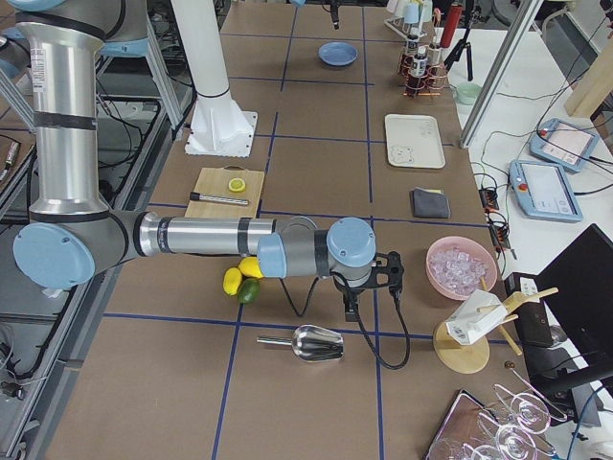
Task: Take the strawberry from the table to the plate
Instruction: 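Move the left gripper down toward the light blue plate's rim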
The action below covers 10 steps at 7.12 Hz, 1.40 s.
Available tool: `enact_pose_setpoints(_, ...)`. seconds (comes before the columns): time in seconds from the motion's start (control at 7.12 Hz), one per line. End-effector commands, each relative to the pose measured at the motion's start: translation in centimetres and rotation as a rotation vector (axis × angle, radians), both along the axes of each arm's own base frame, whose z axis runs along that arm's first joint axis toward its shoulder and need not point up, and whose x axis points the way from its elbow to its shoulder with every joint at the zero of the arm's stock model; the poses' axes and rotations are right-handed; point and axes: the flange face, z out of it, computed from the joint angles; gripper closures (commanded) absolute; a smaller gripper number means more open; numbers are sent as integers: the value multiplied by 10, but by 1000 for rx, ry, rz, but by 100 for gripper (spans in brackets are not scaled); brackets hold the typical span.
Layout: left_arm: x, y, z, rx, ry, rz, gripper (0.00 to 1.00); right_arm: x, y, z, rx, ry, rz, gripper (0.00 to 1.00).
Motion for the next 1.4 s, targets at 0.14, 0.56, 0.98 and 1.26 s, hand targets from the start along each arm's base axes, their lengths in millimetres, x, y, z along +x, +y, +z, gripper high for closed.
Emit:
enact_pose_setpoints(0.14, 38, -14, 4, -24, -29, -65, 3, 0, 0, -1, 0, -1, 1, 0)
enact_pose_setpoints(0.56, 58, -20, 19, 6, -40, -52, 6, 0, 0, -1, 0, -3, 1, 0)
enact_pose_setpoints(0.98, 66, -16, 24, -2, -44, -31, 30, 0, -1, -4, -1, -4, 6, 0)
enact_pose_setpoints(1.26, 65, -14, 25, 0, -44, -31, 68, 0, -1, -4, -1, -4, 6, 0)
